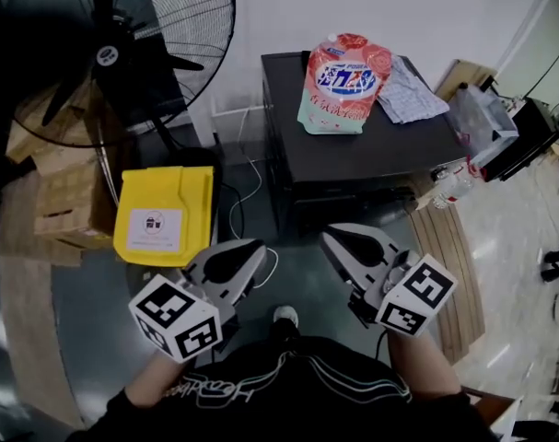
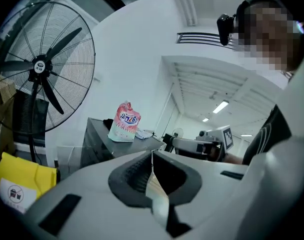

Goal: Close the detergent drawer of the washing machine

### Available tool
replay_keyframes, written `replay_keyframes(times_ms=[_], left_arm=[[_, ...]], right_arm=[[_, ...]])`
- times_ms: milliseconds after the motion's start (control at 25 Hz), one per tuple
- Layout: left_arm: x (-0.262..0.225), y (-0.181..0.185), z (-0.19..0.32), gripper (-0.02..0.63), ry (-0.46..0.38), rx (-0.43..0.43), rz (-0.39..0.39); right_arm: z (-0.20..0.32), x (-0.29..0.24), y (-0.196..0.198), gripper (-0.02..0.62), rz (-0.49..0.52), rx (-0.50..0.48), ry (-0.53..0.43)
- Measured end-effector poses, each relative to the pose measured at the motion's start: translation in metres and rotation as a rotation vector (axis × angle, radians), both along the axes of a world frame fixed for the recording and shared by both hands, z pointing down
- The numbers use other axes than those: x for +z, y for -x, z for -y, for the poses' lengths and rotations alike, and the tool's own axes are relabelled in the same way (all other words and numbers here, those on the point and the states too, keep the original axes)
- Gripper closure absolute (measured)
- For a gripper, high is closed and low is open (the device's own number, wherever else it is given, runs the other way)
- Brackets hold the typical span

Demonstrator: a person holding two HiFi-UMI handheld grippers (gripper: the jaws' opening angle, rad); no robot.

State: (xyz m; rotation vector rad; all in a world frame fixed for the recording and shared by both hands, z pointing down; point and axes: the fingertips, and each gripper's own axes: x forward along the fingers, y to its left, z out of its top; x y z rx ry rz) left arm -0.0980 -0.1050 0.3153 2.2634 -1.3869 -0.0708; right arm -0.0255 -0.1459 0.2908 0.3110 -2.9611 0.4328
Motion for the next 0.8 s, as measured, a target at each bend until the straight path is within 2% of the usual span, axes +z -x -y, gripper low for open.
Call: replay_keyframes(times_ms=[480,800], left_arm=[[-0.019,-0.011,-0.076,0.575,-0.03,0.023,-0.003],[-0.02,-0.026,-0.123,0.575,-0.037,0.046,-0.013]], right_arm=[[-0.094,-0.009,-0.005,0.569,-0.005,-0.03,-0.008],[-0.142,-0.01,-0.016,0.569,-0.017,0.002,-0.018]])
